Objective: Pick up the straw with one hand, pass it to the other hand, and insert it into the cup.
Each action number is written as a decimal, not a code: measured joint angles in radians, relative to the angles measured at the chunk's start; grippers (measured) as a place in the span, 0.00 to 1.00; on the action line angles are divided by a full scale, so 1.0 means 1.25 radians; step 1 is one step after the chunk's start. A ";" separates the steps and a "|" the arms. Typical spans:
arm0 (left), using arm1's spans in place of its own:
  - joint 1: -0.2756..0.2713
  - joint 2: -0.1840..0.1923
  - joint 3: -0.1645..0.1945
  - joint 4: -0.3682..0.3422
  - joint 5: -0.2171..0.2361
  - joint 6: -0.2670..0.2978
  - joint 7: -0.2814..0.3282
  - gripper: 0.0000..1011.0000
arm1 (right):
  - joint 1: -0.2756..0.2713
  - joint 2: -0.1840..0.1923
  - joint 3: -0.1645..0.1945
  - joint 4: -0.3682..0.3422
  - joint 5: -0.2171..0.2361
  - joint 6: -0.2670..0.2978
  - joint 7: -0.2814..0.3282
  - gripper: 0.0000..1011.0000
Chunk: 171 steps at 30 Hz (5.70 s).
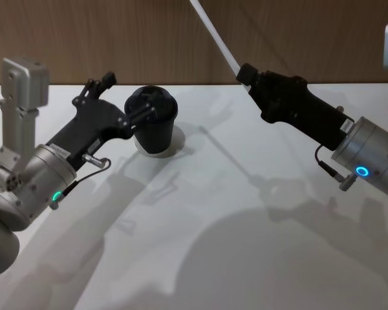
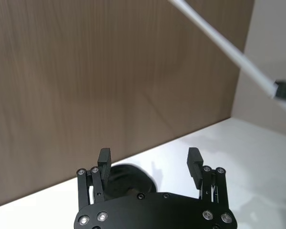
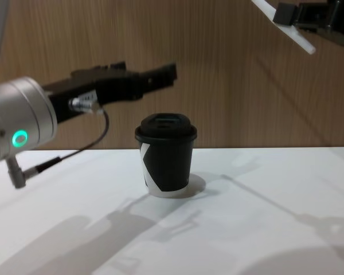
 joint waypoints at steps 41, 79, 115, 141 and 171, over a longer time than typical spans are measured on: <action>-0.127 -0.134 -0.036 0.094 -0.486 0.155 -0.218 0.99 | 0.001 0.000 0.000 0.001 0.000 0.000 0.000 0.00; -0.229 -0.195 0.011 0.218 -0.600 0.228 -0.245 0.90 | 0.001 0.000 0.000 0.001 0.000 0.000 0.000 0.00; -0.237 -0.175 0.035 0.210 -0.612 0.212 -0.240 0.01 | 0.001 0.000 0.000 0.001 0.000 0.000 0.000 0.08; -0.228 -0.135 0.062 0.171 -0.510 0.112 -0.168 0.01 | 0.001 0.000 0.000 0.001 0.000 0.000 0.000 0.87; -0.210 -0.031 0.102 0.048 -0.127 -0.009 0.070 0.01 | 0.001 0.000 0.000 0.001 0.000 0.000 0.000 0.99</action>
